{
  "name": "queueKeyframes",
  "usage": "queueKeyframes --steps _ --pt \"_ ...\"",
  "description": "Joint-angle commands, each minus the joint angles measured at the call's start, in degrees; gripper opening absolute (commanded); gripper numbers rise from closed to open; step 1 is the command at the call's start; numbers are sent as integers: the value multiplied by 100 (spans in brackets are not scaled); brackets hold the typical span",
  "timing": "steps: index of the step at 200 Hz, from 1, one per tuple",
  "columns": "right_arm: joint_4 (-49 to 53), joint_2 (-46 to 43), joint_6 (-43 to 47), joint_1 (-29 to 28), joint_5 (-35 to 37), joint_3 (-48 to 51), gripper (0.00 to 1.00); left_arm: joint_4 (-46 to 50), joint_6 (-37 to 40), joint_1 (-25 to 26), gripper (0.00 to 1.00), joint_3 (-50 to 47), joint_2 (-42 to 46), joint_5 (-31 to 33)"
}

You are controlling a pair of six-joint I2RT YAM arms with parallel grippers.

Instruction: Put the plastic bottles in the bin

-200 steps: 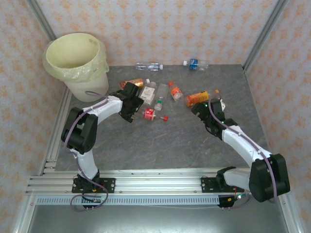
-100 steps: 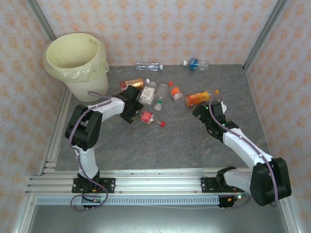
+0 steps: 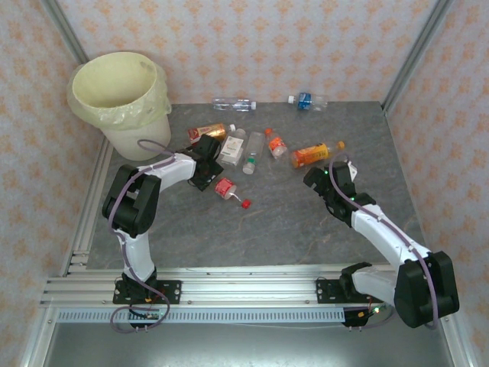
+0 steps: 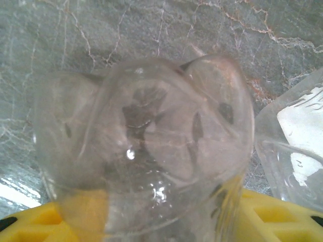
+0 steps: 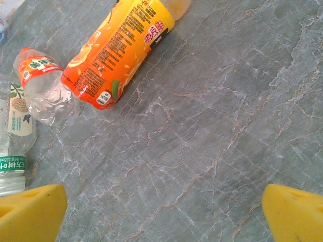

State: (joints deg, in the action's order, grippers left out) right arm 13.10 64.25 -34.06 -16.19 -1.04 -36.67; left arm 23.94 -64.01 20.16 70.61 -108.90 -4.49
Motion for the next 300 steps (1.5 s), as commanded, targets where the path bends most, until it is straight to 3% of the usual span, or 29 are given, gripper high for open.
queueKeyframes --steps 1,52,111,154,194,230,300 --pt "-123 -181 204 11 -65 139 99 -38 404 39 59 -76 256 346" --pt "-1454 -563 573 10 -918 593 99 -273 1012 132 49 -284 712 566" --pt "-2294 -806 1054 -153 -1680 732 99 -692 1697 242 47 -614 1476 970" --pt "-2655 -769 1350 -620 -1751 731 99 -1498 1844 242 47 -1095 2201 1066" --pt "-2931 -658 1608 -912 -1908 692 100 -1652 2348 242 45 -1151 2859 1287" --pt "-2944 -473 1737 -1039 -1990 501 99 -1841 2685 220 45 -1329 3628 1820" --pt "-3436 -48 1455 -1054 -1891 329 99 -1503 4454 -127 44 213 4150 1792"
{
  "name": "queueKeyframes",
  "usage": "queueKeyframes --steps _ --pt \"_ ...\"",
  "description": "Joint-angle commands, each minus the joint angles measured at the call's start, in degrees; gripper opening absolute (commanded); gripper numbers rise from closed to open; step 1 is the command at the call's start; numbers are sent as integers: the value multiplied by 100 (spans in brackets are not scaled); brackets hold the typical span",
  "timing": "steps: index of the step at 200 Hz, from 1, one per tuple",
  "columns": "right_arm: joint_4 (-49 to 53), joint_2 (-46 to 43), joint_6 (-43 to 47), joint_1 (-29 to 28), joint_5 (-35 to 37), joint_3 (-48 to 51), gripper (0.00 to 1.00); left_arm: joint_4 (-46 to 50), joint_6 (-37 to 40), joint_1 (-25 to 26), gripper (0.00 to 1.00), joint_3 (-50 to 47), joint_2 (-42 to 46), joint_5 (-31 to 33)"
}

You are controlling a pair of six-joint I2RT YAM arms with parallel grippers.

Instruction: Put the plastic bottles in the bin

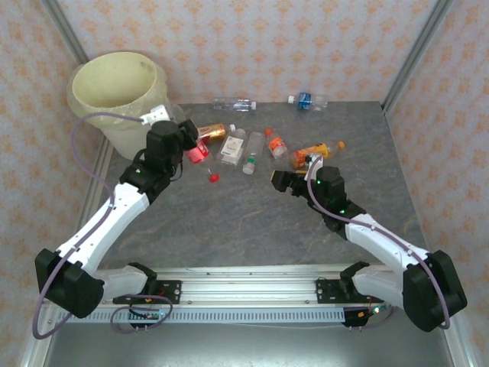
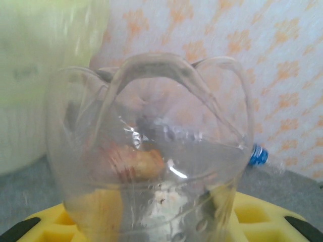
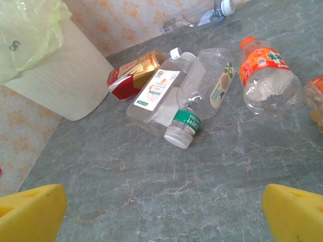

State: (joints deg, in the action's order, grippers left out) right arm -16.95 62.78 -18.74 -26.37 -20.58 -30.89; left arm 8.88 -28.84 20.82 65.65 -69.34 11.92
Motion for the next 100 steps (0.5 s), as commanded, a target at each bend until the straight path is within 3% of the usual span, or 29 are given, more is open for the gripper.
queueKeyframes --steps 1,78,100 --pt "-427 105 -86 -35 76 -258 99 5 957 -201 44 737 189 147" --pt "-296 252 11 -37 116 -491 99 124 1915 -1347 45 2795 -704 -466" --pt "-232 210 52 -35 158 -455 99 198 2231 -1747 50 3411 -1154 -662"
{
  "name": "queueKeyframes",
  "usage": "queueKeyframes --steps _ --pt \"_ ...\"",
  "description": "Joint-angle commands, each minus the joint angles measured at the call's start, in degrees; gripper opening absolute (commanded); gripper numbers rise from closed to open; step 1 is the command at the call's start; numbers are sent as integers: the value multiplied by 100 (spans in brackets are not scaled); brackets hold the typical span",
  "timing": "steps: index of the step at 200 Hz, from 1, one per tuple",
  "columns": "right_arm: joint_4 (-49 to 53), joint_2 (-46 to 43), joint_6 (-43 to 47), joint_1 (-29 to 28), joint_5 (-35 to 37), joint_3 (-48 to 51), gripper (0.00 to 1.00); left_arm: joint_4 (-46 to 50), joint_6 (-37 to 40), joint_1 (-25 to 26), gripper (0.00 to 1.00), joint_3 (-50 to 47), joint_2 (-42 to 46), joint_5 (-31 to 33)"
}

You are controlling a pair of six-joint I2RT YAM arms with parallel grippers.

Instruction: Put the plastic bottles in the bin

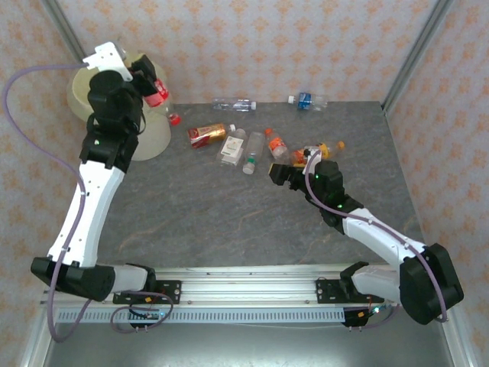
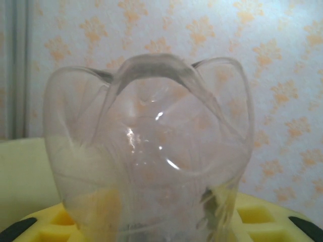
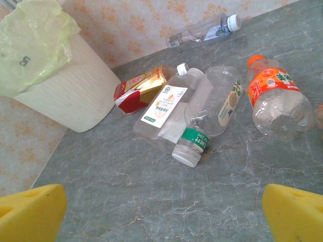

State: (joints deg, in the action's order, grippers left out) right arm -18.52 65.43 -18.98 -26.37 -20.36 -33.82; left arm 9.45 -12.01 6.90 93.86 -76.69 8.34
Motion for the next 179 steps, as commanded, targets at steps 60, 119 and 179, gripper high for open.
queueKeyframes --steps 60,119,179 --pt "33 -195 159 -36 228 -64 99 1815 532 -1367 51 3453 -2121 -824" --pt "103 -224 209 -41 304 -25 100 1629 1021 -1958 51 3685 -2808 -635" --pt "259 -110 300 -35 332 -236 99 1354 1585 -2440 44 3579 -3487 -624"
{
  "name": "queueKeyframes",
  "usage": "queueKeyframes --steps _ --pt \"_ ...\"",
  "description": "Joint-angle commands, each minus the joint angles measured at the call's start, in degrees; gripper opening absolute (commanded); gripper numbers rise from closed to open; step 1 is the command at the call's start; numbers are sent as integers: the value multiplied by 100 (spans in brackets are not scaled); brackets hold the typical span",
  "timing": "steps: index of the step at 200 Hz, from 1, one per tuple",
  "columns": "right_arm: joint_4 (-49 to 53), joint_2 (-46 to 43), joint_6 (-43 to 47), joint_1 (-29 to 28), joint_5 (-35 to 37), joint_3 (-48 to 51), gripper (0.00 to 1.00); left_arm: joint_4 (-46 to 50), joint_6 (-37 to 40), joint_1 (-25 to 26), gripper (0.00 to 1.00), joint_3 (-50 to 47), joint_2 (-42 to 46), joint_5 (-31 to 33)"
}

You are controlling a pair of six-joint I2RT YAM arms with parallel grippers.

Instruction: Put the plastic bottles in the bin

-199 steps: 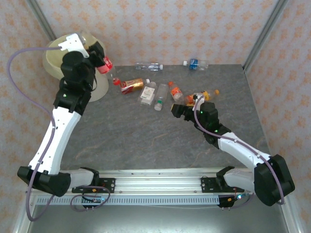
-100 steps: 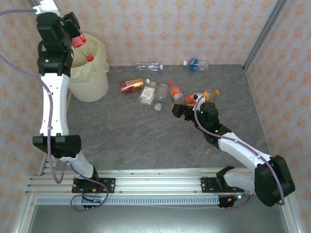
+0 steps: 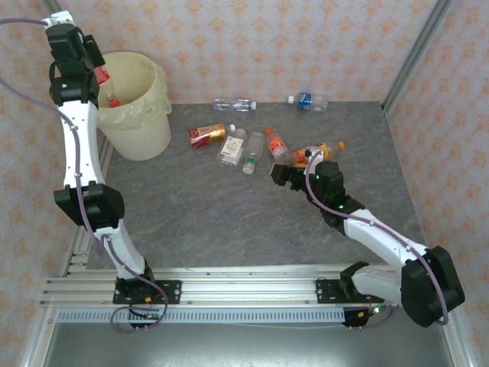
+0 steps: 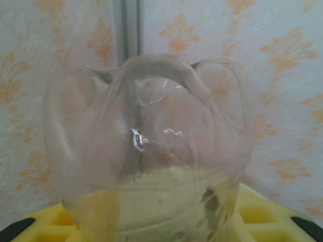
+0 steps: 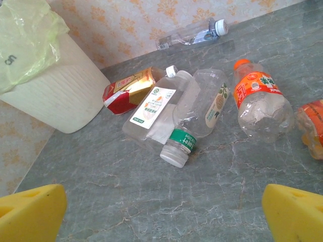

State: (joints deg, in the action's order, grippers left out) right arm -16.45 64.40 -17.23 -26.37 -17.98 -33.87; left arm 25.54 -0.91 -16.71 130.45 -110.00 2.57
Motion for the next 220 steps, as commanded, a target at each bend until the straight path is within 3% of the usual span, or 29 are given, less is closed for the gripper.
queueKeyframes --steps 1,68,106,150,181,220 --pt "53 -3 120 -35 93 -233 99 -270 480 -83 44 -89 -164 -59" --pt "203 62 63 -35 202 -314 99 -534 129 -465 51 -279 -561 -533" --pt "195 81 -8 -35 207 -313 99 -452 46 -464 54 -541 -622 -67" --pt "291 54 23 -39 189 -340 99 -243 -194 -465 64 -558 -802 -250" --pt "291 23 -5 -36 207 -300 99 112 -661 -465 74 -129 -948 -18" --pt "282 -2 -60 -38 223 -239 99 601 -1007 -456 76 322 -1109 171"
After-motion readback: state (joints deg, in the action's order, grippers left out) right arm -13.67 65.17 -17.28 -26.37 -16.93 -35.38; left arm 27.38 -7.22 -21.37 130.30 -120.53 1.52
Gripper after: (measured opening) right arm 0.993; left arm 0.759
